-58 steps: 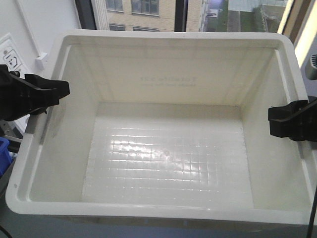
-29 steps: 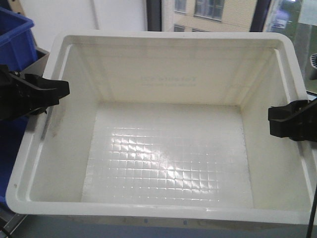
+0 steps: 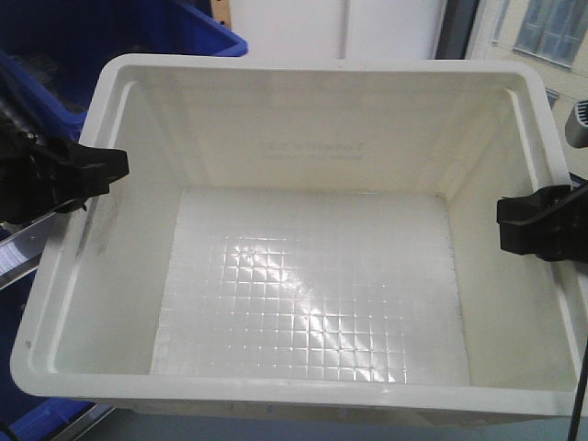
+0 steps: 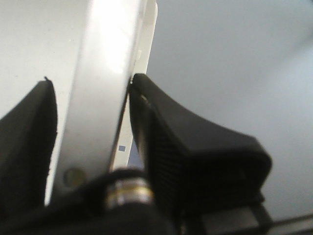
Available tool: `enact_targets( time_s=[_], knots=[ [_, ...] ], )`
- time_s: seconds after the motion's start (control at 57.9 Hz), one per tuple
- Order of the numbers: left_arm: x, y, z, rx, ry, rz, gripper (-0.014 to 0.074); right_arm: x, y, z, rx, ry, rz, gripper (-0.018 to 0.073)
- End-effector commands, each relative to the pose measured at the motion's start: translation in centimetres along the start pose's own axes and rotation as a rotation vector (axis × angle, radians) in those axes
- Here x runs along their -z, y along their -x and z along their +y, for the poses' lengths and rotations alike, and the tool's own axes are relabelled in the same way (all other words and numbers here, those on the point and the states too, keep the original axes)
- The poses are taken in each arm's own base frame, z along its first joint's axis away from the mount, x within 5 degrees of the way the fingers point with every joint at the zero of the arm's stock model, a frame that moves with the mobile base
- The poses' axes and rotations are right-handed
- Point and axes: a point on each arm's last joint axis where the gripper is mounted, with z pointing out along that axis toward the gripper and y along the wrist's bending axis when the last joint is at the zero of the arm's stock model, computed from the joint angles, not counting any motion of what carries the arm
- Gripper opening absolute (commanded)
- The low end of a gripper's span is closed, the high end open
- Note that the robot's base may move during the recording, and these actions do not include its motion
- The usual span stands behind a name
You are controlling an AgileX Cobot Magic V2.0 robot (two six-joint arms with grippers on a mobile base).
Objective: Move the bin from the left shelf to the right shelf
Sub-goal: 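Carry the tote with both grippers while driving toward the blue-bin shelves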
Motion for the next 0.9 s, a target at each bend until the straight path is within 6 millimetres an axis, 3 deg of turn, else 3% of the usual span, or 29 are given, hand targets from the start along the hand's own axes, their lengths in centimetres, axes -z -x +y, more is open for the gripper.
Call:
enact_targets(
  time_s=[0.0,0.88],
  knots=[
    [1.57,1.41,-1.80,0.033,-0.091,-0.073,-0.0003,1.48,2.59,0.42,-0.064,0.033,-0.214,-0.0004],
    [1.57,1.41,-1.80,0.033,-0.091,-0.073,-0.0003,1.48,2.59,0.42,-0.064,0.033,-0.214,-0.0004]
  ],
)
